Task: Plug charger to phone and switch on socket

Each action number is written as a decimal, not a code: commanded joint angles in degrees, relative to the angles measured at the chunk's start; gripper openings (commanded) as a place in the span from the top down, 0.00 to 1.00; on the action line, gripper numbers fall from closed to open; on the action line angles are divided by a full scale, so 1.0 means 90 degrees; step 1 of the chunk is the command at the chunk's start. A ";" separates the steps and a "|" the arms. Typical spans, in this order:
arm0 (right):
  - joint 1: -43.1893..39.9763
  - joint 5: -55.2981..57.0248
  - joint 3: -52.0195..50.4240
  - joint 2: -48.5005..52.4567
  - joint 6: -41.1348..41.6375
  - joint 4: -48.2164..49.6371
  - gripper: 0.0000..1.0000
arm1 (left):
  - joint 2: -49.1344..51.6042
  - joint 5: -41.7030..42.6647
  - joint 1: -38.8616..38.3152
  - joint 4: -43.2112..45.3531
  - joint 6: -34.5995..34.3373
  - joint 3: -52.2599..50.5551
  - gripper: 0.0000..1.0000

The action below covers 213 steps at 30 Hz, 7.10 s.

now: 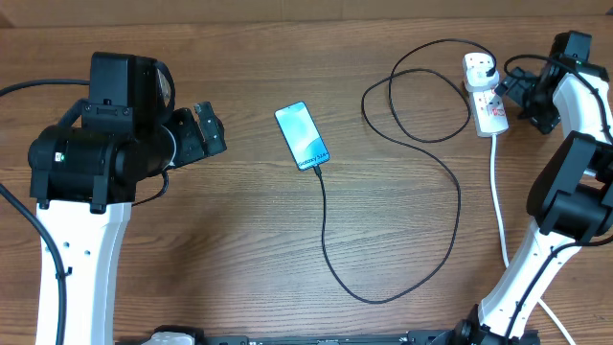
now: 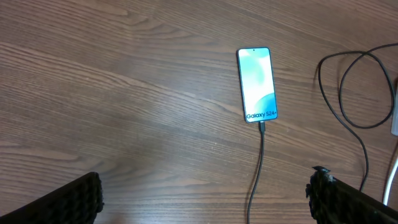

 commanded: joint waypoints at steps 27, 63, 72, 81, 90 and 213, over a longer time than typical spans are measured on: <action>0.0039 -0.0274 -0.0046 0.0323 0.0367 0.0146 0.00 | 0.0022 -0.0044 0.0034 0.0007 0.0097 -0.0012 0.00; 0.0039 -0.0699 -0.0330 0.0330 0.0364 0.0219 0.00 | 0.0022 -0.0044 0.0034 0.0007 0.0097 -0.0010 0.00; 0.0039 -0.0731 -0.0372 0.0330 0.0362 0.0233 0.00 | 0.0022 -0.0044 0.0034 0.0007 0.0097 -0.0012 0.00; 0.0092 -0.0886 -0.0372 0.0330 0.0340 0.0185 0.00 | 0.0022 -0.0044 0.0034 0.0007 0.0097 -0.0010 0.00; 0.0104 -0.0889 -0.0372 0.0330 0.0340 0.0029 0.00 | 0.0022 -0.0044 0.0034 0.0007 0.0097 -0.0012 0.00; 0.2110 -0.0678 -0.2625 -0.9534 -0.1180 -0.4566 0.00 | 0.0022 -0.0044 0.0034 0.0007 0.0097 -0.0012 0.00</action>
